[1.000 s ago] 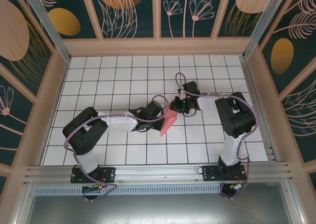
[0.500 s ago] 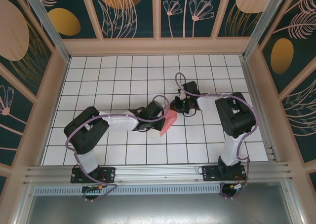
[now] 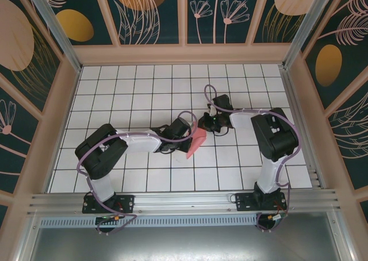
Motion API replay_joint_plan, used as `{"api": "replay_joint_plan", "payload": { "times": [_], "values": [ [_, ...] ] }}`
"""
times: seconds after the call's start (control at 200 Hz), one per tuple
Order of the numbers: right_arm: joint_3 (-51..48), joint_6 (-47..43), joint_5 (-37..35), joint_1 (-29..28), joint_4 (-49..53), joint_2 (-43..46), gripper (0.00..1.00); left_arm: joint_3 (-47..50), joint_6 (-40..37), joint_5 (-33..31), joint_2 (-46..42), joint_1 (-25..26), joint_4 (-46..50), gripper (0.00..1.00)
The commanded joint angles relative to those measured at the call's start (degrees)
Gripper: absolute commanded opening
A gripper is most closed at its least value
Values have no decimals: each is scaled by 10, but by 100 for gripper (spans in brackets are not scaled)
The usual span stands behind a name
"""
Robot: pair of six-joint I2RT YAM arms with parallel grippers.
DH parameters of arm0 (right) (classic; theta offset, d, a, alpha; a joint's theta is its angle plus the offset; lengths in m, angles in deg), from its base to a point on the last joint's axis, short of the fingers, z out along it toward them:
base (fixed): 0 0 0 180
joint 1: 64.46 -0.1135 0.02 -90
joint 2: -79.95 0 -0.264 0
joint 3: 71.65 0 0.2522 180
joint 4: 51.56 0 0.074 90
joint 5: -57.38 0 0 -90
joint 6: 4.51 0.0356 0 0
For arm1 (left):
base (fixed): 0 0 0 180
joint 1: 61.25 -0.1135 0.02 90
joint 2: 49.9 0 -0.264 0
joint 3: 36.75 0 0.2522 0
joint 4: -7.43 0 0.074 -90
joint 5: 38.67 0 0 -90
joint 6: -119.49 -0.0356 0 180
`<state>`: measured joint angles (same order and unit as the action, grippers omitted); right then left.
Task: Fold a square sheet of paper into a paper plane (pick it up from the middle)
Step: Third fold the triangle at the center of the table.
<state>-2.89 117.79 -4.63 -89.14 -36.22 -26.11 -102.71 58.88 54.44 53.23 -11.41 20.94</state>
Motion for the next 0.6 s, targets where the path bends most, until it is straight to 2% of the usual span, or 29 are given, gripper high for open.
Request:
{"api": "replay_joint_plan", "payload": {
  "times": [0.0, 0.11, 0.215, 0.32, 0.435, 0.595],
  "values": [
    [-13, 20, -13, 17, 5, 80, 12, 3, -3, 8, 18, -3, -3, 0],
    [-84, 51, -8, 36, -55, 169, 10, 3, -3, 11, 19, -3, -5, 0],
    [-161, 64, -5, 31, -115, 253, 8, 3, -4, 13, 21, -3, -6, 0],
    [-245, 123, 34, 22, -177, 319, 3, 3, -5, 15, 22, -3, -6, 0],
    [-332, 197, 34, -36, -277, 370, 2, 1, -5, 20, 25, -4, -10, 0],
    [-354, 236, -5, -118, -295, 351, 0, -5, -2, 24, 34, -3, -15, 0]
  ]
}}
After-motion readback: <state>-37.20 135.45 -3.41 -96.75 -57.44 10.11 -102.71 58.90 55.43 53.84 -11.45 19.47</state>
